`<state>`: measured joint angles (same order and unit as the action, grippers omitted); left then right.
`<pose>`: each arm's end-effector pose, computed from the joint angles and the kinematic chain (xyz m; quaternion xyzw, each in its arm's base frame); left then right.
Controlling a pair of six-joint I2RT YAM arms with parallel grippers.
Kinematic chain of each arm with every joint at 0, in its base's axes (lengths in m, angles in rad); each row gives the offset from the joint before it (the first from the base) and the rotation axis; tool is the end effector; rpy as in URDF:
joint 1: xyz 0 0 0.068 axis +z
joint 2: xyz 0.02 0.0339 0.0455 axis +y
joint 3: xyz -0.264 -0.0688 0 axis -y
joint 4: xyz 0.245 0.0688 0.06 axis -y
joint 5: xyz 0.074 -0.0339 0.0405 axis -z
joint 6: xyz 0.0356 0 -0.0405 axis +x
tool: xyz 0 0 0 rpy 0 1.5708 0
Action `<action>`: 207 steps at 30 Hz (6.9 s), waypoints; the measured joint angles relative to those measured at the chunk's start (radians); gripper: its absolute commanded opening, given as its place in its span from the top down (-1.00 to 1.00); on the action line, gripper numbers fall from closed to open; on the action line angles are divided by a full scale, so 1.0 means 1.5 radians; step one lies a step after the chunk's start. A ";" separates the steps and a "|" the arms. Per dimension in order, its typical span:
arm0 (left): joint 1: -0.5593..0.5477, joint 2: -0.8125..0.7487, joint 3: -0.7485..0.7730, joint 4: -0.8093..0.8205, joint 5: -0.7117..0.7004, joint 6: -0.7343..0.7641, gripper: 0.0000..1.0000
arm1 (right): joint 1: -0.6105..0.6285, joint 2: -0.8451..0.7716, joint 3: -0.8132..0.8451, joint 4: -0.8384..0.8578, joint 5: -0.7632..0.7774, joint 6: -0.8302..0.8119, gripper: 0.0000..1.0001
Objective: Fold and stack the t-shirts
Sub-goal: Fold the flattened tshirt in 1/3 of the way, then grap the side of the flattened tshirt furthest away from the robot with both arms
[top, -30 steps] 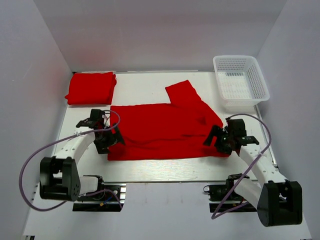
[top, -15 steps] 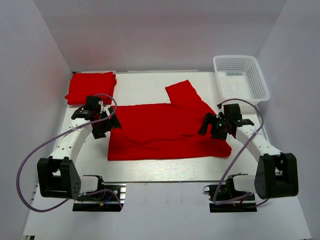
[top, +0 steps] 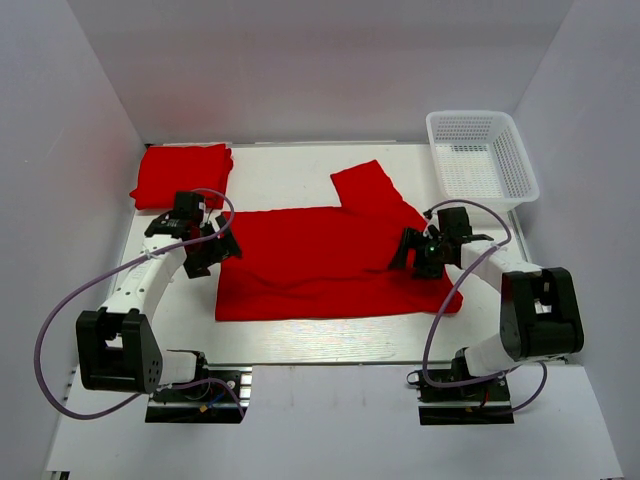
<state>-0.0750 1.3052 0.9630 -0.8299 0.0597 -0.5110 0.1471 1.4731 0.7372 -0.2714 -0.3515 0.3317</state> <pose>0.2433 -0.0204 0.2416 -0.2061 0.9578 -0.0852 0.1811 0.2688 0.0522 0.1654 0.0388 0.9462 0.2281 0.2261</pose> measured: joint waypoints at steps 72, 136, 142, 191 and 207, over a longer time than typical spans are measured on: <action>0.000 0.022 -0.046 0.025 0.001 -0.003 -1.00 | 0.026 0.071 0.130 -0.077 0.104 -0.043 -0.04; 0.000 0.102 0.001 0.049 0.005 0.004 -1.00 | 0.110 0.362 0.444 0.024 -0.080 -0.013 -0.80; 0.000 0.109 0.012 0.048 0.003 0.004 -1.00 | 0.122 0.399 0.516 0.015 -0.077 -0.028 -0.81; 0.013 0.512 0.317 0.302 -0.155 -0.004 -0.32 | 0.065 0.759 0.973 0.117 0.176 -0.135 -0.13; 0.013 0.502 0.298 0.309 -0.104 -0.010 1.00 | 0.074 0.733 0.930 0.097 0.163 -0.172 1.00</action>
<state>-0.0547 2.0579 1.4101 -0.3664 -0.0959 -0.5262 0.2577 2.5721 2.1326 -0.1265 -0.1070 0.0734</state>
